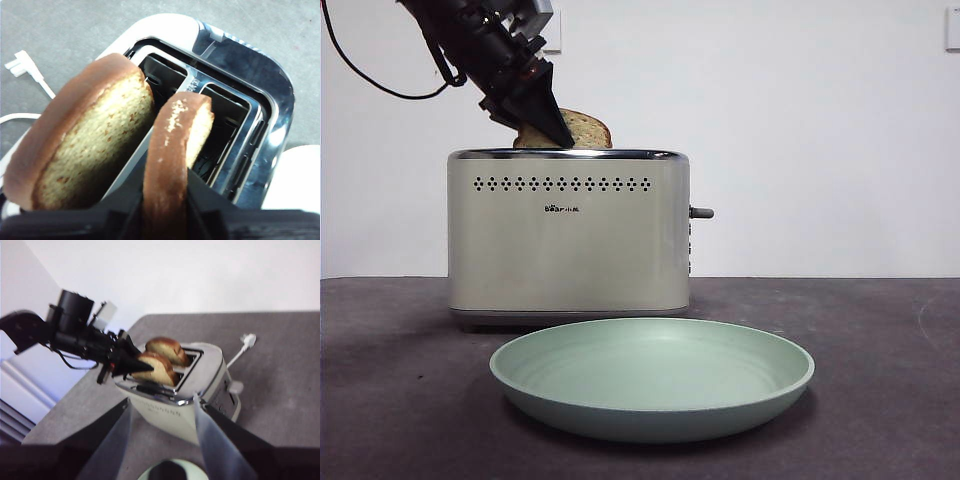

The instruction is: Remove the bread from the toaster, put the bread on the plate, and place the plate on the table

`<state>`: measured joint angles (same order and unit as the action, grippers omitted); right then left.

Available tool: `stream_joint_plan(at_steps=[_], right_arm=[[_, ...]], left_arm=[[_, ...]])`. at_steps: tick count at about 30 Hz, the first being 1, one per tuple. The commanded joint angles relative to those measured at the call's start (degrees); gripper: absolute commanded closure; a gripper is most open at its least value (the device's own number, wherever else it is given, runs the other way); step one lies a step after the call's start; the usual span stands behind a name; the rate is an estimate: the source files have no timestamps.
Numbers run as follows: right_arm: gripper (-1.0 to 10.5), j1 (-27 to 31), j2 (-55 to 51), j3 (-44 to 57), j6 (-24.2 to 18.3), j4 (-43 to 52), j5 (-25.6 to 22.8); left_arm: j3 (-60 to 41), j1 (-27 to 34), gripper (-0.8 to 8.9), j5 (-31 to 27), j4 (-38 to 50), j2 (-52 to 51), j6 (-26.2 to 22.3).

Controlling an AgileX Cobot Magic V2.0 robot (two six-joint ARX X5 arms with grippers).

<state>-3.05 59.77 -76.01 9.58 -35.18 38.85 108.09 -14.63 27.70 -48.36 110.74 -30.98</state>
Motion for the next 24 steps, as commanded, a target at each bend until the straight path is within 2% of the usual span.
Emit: stream_joint_plan(at_steps=[1, 7, 11, 14, 16, 18, 21, 24], right_arm=[[7.3, -0.13, 1.14, -0.15, -0.7, -1.81, -0.17], [7.3, -0.2, 4.24, -0.15, -0.42, -7.45, -0.2], [7.3, -1.16, 6.93, -0.15, -1.01, -10.97, -0.22], [7.3, -1.97, 8.94, -0.15, -3.87, -14.6, -0.72], [7.3, -3.06, 10.47, -0.15, -5.25, -17.09, -2.84], [7.3, -4.94, 12.22, -0.15, -6.47, -19.65, -6.6], [7.3, -8.28, 14.75, -0.11, -7.1, -21.53, -11.89], [7.3, -11.23, 17.42, -0.11, -7.21, -21.99, -14.25]], left_arm=[[0.02, -0.2, 8.21, -0.61, 0.55, -3.19, -0.28], [0.02, -1.97, 8.21, -0.5, 0.09, -11.17, 1.57], [0.02, -3.04, 8.21, -0.17, -0.13, -17.59, 5.88], [0.02, -3.76, 8.21, -0.07, -1.01, -21.94, 10.16], [0.02, -4.17, 8.2, -0.68, -1.95, -24.41, 13.22], [0.02, -4.22, 8.2, -2.05, -2.21, -26.34, 19.23], [-0.04, -4.74, 8.2, -3.34, -3.23, -28.55, 20.46], [-0.07, -5.79, 8.2, -7.3, -5.57, -29.83, 20.72]])
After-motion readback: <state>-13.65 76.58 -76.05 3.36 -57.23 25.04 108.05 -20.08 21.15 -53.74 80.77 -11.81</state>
